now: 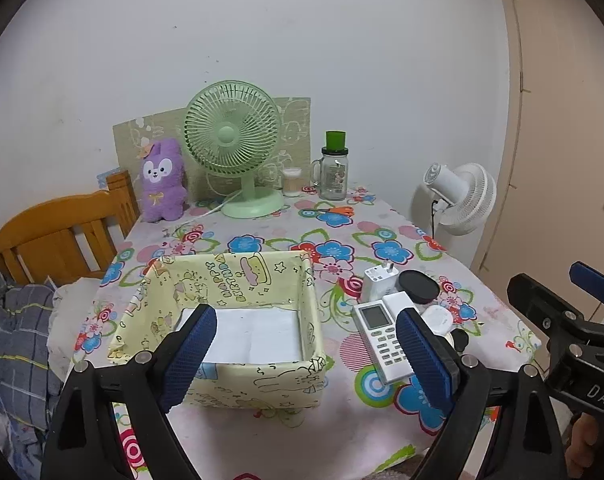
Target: Organize rigid objects
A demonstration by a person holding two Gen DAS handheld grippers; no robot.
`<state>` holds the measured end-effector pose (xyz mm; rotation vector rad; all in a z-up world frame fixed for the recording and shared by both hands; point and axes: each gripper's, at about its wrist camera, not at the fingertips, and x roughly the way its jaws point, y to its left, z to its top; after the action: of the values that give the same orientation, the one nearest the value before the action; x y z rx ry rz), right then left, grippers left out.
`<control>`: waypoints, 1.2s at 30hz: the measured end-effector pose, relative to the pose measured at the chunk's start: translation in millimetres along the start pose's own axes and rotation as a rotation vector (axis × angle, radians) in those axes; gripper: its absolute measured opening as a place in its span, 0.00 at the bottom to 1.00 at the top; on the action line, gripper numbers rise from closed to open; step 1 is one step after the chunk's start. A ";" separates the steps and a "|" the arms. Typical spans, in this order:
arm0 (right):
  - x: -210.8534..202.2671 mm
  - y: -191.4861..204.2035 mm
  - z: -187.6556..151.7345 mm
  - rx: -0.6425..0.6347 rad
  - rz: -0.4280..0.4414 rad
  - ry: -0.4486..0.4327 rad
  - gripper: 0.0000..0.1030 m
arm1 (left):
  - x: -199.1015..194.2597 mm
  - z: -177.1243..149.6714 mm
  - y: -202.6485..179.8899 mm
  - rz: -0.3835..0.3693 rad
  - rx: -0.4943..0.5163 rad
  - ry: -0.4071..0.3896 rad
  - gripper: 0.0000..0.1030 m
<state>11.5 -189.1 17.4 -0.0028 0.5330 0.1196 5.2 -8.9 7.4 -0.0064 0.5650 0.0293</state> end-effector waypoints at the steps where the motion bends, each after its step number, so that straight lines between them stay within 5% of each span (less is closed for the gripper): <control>1: 0.0 0.2 -0.8 -0.001 0.002 0.001 0.99 | -0.4 -0.3 0.3 0.004 -0.001 0.000 0.90; 36: 13.8 0.5 -3.6 -0.009 0.042 0.017 0.99 | 8.8 -5.8 0.6 0.025 -0.026 0.032 0.91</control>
<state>21.4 -187.2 7.3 -0.0011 0.5496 0.1634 9.5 -8.1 -2.2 -0.0249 0.5965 0.0614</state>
